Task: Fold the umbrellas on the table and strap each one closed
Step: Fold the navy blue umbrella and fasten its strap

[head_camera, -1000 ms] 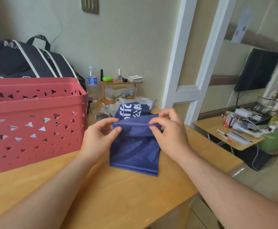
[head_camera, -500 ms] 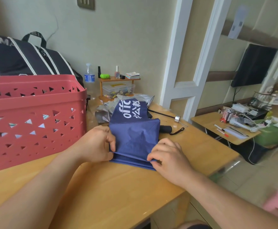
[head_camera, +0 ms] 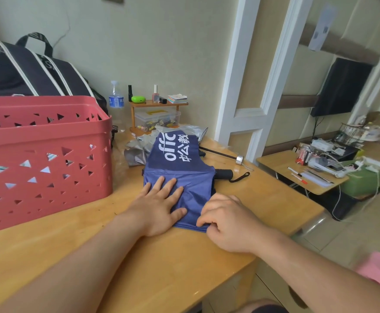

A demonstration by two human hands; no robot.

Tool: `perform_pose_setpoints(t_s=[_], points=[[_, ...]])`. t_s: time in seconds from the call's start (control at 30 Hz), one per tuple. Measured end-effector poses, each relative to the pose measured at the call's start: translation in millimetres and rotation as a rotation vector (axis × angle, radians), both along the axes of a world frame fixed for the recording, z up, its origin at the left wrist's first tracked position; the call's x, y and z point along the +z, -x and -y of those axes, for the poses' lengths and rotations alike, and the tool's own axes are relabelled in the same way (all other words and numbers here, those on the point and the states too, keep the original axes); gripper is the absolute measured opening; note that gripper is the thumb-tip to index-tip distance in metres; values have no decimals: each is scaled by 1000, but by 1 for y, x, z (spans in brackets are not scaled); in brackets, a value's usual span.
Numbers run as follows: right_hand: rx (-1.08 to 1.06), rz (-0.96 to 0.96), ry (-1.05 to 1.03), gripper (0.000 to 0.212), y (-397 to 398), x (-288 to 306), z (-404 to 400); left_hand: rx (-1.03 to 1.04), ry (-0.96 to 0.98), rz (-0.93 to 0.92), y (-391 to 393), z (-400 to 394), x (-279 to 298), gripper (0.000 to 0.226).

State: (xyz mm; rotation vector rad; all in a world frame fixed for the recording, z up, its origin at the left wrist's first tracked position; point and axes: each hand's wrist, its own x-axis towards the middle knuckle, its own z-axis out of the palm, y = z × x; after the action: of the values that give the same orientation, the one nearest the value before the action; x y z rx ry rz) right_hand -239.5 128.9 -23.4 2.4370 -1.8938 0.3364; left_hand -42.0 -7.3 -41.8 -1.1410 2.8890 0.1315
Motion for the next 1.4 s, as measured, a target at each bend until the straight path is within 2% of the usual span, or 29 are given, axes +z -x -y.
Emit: perform_pose_setpoints(t_s=[0.13,0.2,0.3,0.47,0.6,0.77,0.83,0.9,1.07,1.13,1.23,1.3,1.37,1.4], points=[[-66,156,210,44,-16,11,31,15,22,2,3,-3,0,78],[-162,153,93,51,-26,14,55,25,32,-11,3,-4,0,82],[-375,47,-261,75,-18,3,81,64,22,-13,1,-4,-2,90],[-383,23,-322,99,2,-12,89,124,-33,51,1,-1,-3,105],[-372,17,-336,95,0,-6,87,133,-66,63,3,2,-2,109],[-273,-23,-123,60,-24,0,79,137,-70,39,2,1,-2,118],[-259,26,-216,63,-19,-8,72,148,-90,28,1,1,-2,124],[-332,10,-329,75,0,-10,66,160,-95,29,1,1,-1,124],[-381,-6,-383,88,19,-9,64,165,-123,28,0,-5,5,118],[-378,14,-370,87,16,-12,63,171,-140,107,1,-7,14,115],[-377,21,-349,87,18,-15,64,128,-26,204,17,-5,39,93],[-371,30,-341,87,19,-15,64,-13,107,43,37,-1,52,67],[-366,37,-332,87,20,-15,63,-125,102,-127,52,5,53,59],[-364,37,-334,87,19,-14,63,-143,59,-138,53,10,48,59]])
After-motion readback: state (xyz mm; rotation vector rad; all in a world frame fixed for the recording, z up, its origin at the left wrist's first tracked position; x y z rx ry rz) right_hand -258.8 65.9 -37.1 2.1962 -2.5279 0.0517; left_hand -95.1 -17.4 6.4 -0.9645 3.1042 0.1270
